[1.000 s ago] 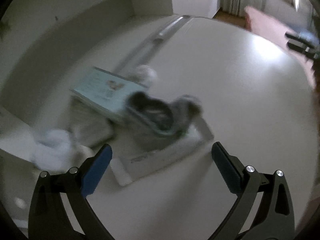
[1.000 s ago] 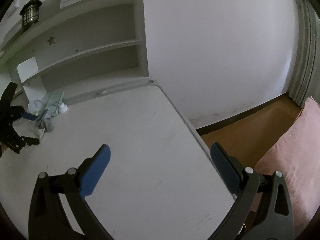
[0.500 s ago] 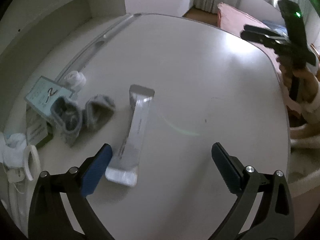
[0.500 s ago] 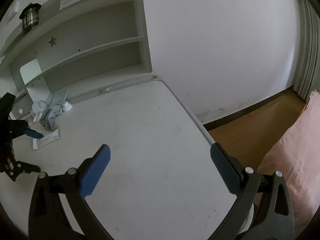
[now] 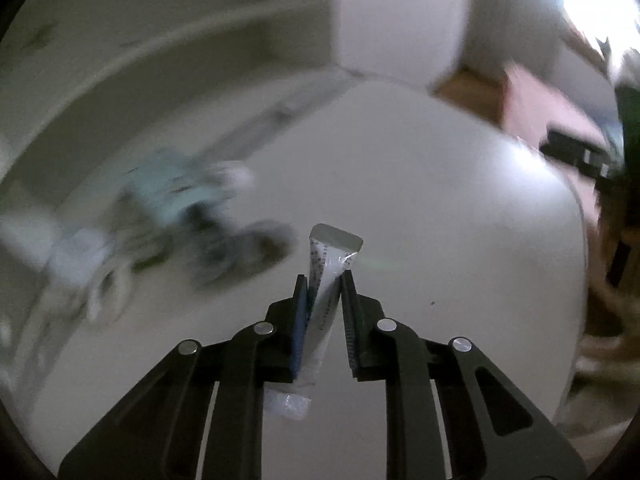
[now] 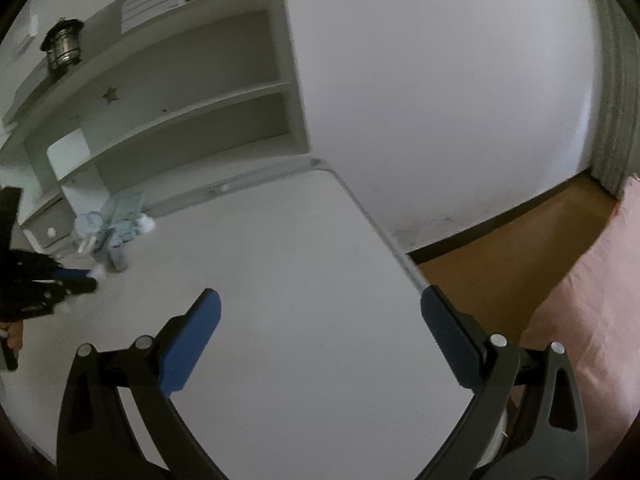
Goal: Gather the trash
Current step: 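Grasp the white tube with the left tool while the right tool grasps the grey sock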
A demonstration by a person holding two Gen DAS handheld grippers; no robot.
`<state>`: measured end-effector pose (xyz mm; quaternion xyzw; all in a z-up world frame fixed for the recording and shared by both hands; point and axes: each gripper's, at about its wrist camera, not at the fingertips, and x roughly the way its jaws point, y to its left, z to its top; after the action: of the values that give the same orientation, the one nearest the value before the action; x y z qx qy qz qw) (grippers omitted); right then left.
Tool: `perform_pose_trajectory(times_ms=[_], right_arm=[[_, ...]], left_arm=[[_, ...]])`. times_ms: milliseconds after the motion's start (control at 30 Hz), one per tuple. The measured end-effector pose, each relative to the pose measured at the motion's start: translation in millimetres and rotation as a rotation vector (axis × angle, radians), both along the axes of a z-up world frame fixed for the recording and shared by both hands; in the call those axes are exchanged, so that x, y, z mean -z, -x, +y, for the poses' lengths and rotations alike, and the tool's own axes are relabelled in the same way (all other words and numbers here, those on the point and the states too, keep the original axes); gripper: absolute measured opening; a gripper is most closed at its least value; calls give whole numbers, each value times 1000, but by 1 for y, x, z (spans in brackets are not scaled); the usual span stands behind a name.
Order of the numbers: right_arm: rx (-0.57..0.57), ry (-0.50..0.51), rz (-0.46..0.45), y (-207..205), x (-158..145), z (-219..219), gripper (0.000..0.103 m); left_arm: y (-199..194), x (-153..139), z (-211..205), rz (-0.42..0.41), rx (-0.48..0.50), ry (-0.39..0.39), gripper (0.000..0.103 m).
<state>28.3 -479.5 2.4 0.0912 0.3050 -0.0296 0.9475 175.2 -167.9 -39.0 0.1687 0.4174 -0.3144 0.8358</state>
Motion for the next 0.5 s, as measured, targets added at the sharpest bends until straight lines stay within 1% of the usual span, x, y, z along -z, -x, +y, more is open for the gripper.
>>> perform_pose_trajectory(times_ms=[33, 100, 167, 200, 300, 367, 500], right_arm=[[-21, -3, 2, -4, -1, 6, 97], [-83, 3, 12, -17, -2, 25, 97], [-149, 20, 27, -32, -2, 48, 97], [-190, 26, 36, -40, -1, 62, 97], [-309, 37, 61, -61, 1, 104, 97], [-364, 59, 79, -73, 3, 128, 97], [-456, 136, 122, -105, 6, 176, 97]], left_arm=[[3, -3, 17, -17, -66, 13, 16], [7, -3, 50, -41, -204, 14, 16], [5, 4, 84, -23, -325, 18, 16], [5, 7, 98, -7, -366, 25, 16], [3, 16, 126, 17, -435, 24, 16], [1, 18, 137, 21, -454, 27, 16], [-6, 21, 149, 21, -474, 40, 16]])
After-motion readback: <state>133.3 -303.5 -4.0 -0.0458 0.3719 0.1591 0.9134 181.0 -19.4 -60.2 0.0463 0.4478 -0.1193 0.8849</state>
